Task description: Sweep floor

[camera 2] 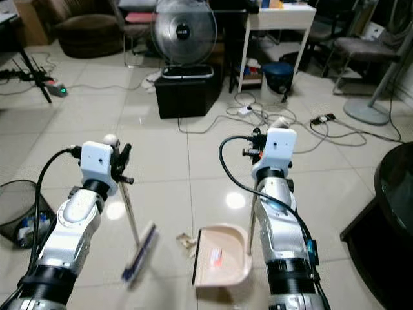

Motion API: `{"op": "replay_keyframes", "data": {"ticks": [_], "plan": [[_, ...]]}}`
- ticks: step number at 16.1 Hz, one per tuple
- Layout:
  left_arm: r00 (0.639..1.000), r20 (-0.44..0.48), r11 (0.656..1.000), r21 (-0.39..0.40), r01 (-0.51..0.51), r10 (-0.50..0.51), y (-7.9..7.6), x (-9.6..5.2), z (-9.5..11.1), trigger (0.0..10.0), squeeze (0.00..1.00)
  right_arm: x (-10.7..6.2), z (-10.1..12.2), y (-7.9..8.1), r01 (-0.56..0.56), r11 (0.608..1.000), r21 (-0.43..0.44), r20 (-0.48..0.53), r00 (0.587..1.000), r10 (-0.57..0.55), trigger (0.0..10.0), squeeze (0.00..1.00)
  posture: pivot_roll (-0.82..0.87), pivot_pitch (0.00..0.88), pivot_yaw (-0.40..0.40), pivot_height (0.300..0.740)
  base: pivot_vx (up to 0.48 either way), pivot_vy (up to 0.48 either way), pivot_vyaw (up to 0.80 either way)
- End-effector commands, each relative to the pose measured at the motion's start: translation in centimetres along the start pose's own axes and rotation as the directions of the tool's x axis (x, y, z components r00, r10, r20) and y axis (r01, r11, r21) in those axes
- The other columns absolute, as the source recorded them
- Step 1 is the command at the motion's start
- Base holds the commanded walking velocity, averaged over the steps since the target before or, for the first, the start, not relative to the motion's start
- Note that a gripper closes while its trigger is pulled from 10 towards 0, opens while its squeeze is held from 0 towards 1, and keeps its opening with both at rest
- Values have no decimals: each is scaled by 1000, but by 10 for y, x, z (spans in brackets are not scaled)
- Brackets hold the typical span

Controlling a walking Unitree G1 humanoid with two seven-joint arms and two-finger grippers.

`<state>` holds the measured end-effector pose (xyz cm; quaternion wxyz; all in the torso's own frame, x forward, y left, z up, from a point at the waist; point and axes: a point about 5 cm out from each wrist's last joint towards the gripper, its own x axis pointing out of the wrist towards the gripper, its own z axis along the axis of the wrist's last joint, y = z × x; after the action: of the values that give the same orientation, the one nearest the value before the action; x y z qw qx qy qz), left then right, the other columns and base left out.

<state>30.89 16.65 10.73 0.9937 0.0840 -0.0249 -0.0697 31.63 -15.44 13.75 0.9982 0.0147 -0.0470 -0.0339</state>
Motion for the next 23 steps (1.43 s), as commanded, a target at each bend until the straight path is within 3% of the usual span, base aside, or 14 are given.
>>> {"op": "replay_keyframes", "data": {"ticks": [1, 12, 17, 23], "plan": [[998, 64, 1000, 18, 2, -4, -1, 6, 14, 10000, 0, 4, 13, -5, 15, 1000, 0, 53, 998, -15, 10000, 0, -68, 0, 14, 740, 341, 0, -613], [998, 52, 999, 44, -27, 25, 2, 7, 10, 10000, 0, 5, 11, -12, 21, 998, -58, 51, 999, -18, 10000, 0, -67, 4, 14, 740, 349, 0, -111], [998, 52, 998, 52, -38, 35, 3, 8, 9, 10000, 0, 5, 8, -10, 0, 997, -78, 35, 999, 3, 10000, 0, -69, 0, 15, 740, 352, 0, 800], [998, 49, 997, 60, -41, 38, 4, 7, 7, 10000, 0, 3, 4, -10, -3, 999, -42, 32, 999, 4, 10000, 0, -64, 0, 13, 740, 353, 0, 0]]}}
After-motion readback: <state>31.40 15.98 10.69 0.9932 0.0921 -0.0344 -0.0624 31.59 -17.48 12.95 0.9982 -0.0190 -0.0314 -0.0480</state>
